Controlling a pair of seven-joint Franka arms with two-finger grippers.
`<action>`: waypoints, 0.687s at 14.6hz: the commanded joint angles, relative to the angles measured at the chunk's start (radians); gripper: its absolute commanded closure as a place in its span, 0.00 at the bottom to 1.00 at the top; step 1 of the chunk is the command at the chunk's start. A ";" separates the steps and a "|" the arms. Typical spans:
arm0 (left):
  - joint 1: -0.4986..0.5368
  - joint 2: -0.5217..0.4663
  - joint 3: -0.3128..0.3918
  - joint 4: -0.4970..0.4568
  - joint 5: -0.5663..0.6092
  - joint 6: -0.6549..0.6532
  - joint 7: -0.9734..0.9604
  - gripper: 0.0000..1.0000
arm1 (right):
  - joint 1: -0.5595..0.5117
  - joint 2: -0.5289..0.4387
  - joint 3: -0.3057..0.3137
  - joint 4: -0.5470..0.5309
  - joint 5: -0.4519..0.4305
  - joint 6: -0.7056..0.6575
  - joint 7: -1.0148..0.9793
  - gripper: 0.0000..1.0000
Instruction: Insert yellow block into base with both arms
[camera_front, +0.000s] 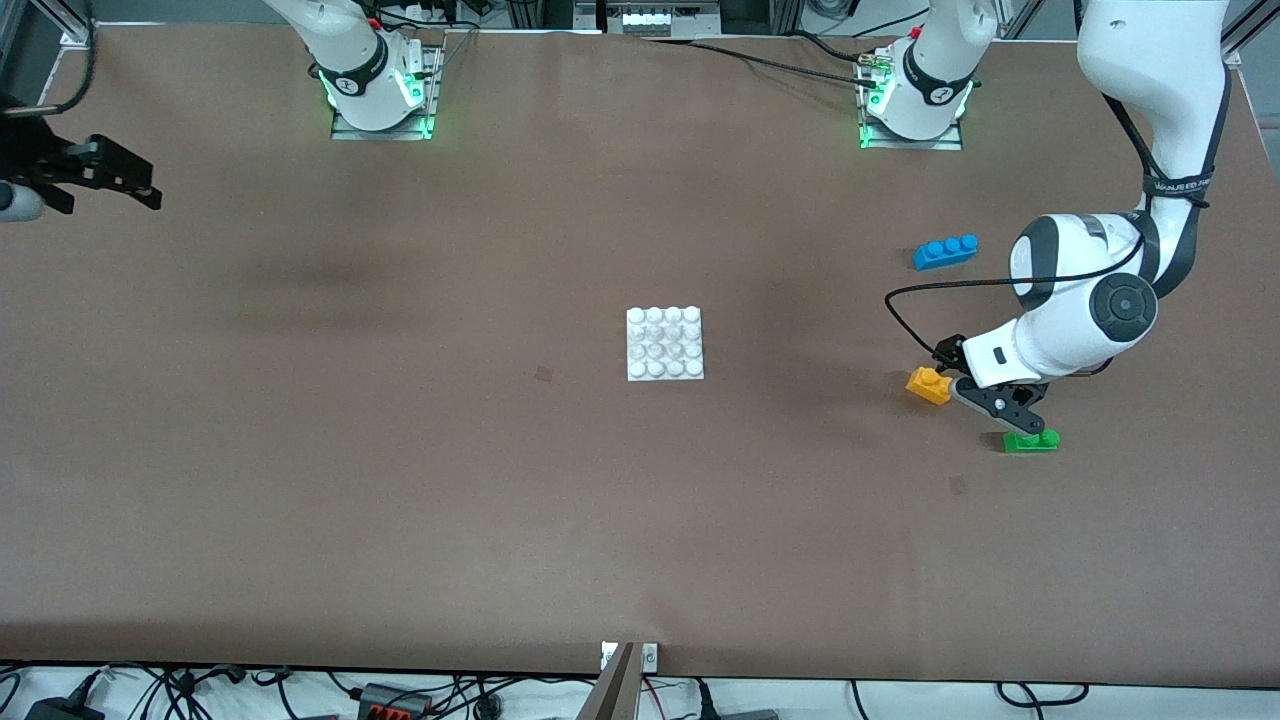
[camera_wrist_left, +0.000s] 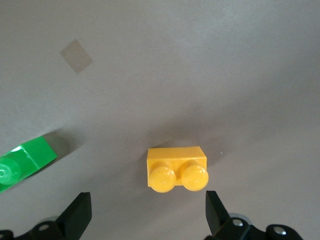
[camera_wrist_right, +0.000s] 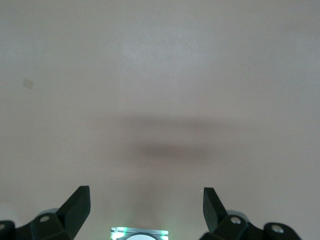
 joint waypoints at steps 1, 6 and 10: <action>0.008 0.002 0.006 0.019 0.003 -0.035 0.027 0.00 | 0.013 0.004 -0.023 0.029 0.020 -0.006 -0.006 0.00; 0.011 0.000 0.010 0.034 0.003 -0.041 0.029 0.00 | 0.008 0.047 -0.024 0.061 0.032 -0.015 0.006 0.00; 0.010 0.015 0.007 0.033 0.001 -0.035 0.030 0.00 | 0.013 0.047 -0.020 0.080 0.020 -0.087 0.003 0.00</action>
